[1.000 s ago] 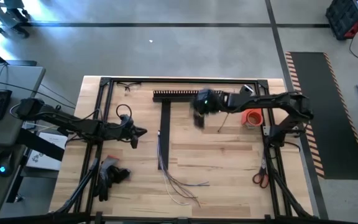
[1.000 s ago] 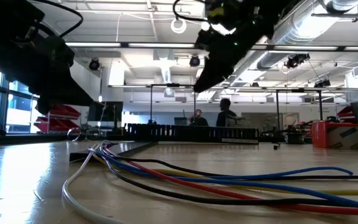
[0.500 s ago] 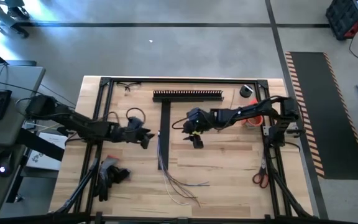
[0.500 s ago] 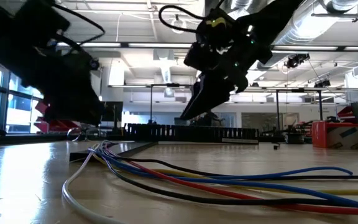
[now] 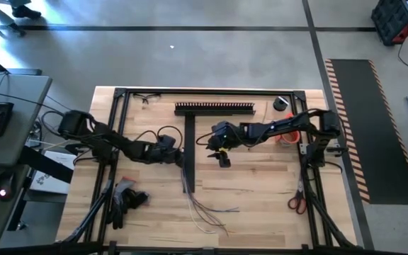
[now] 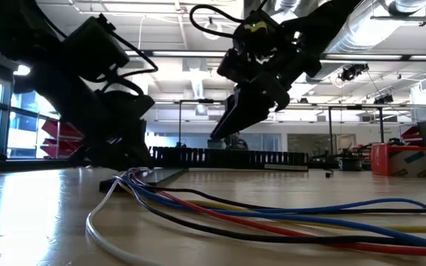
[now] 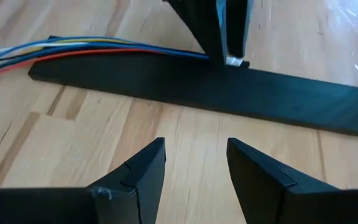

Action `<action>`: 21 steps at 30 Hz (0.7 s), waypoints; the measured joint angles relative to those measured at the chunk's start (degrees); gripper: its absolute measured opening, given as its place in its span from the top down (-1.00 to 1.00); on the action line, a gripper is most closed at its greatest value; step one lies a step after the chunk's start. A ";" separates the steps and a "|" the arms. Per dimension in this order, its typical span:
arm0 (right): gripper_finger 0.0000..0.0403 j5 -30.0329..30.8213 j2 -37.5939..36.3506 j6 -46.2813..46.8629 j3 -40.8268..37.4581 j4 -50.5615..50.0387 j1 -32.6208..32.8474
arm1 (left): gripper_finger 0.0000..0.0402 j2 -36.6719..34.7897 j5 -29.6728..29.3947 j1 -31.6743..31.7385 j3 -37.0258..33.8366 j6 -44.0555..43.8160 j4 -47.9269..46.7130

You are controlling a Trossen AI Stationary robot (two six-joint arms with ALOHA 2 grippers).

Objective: Ziptie cables
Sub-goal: Wrap the cable wires with a black zip tie

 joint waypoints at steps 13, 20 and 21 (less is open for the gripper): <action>0.22 -0.07 0.00 0.31 0.00 0.70 0.00 | 0.97 0.73 6.37 1.84 0.06 3.12 -0.97; 0.22 -0.04 0.00 0.30 0.00 1.43 0.00 | 1.00 -5.93 5.41 1.67 -0.47 4.96 -5.78; 0.22 -0.07 -0.01 0.11 0.00 2.12 -0.01 | 1.00 -7.39 4.51 1.63 -0.54 5.35 -6.59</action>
